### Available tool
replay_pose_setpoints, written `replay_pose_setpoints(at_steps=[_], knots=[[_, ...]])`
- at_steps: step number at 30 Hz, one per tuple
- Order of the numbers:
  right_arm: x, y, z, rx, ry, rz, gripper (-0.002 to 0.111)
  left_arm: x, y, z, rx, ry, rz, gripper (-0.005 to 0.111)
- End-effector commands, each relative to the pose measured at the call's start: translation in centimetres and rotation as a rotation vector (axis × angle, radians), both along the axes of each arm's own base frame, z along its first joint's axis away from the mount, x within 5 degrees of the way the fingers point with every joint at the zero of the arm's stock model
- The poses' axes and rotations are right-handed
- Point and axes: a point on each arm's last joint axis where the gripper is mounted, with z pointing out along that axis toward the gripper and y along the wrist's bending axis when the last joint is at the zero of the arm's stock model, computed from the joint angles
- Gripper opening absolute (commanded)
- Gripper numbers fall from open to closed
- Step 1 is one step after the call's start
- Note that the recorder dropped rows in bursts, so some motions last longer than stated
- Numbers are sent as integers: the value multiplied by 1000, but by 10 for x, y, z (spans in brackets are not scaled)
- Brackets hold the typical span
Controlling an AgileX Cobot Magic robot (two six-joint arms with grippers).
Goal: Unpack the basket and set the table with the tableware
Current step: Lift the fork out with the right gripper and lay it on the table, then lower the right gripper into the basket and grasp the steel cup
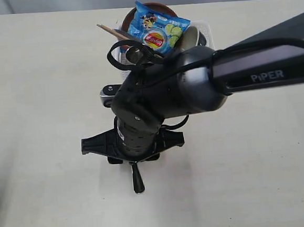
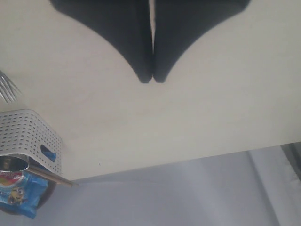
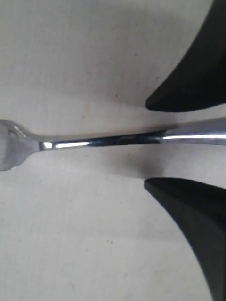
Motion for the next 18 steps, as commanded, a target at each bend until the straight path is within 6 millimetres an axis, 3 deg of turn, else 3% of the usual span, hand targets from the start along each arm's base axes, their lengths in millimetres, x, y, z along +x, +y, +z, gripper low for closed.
replay_pose_setpoints(at_steps=[1, 6, 12, 15, 18], knots=[[4, 0, 16, 13, -48, 54, 42, 0, 0, 0, -11, -9, 1, 0], [29, -2, 69, -20, -108, 88, 42, 0, 0, 0, -11, -9, 1, 0], [78, -27, 140, -44, -145, -2, 42, 0, 0, 0, -11, -9, 1, 0], [102, -46, 159, -26, -164, -83, 42, 0, 0, 0, -11, -9, 1, 0], [120, -61, 165, 10, -164, -154, 42, 0, 0, 0, -11, -9, 1, 0]])
